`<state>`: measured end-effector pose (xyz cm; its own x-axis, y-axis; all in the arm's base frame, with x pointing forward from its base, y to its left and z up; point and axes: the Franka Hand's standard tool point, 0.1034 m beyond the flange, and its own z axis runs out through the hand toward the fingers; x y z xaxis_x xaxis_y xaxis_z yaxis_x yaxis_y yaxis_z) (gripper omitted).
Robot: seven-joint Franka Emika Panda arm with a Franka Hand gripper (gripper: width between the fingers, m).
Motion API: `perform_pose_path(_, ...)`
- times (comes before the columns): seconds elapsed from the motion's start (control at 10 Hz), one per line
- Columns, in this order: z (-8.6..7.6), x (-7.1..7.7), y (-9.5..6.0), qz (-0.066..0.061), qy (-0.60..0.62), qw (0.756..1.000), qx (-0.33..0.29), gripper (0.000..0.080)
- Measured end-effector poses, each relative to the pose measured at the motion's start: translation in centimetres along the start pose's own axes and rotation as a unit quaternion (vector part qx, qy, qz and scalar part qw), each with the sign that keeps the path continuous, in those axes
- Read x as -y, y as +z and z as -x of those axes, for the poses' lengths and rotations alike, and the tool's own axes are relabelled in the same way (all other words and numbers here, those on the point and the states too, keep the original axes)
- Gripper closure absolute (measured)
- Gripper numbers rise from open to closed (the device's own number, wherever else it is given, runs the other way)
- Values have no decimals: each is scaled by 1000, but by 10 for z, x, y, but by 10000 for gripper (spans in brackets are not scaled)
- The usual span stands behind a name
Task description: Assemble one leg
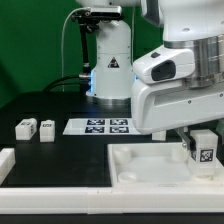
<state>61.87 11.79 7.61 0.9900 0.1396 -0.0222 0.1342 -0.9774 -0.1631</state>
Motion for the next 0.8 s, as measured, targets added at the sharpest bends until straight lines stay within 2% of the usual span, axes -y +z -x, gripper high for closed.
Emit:
perform_pose_path(0.4,0,-1,0,0,13,1000,0,498)
perform_pose_path(0.5,0,-1,0,-2,84,996,-1,498)
perform_pose_path(0.6,-1,-1,1,-4,165,986,-7,498)
perform_pose_path(0.8,0,2,0,-3,328,945,-16,499)
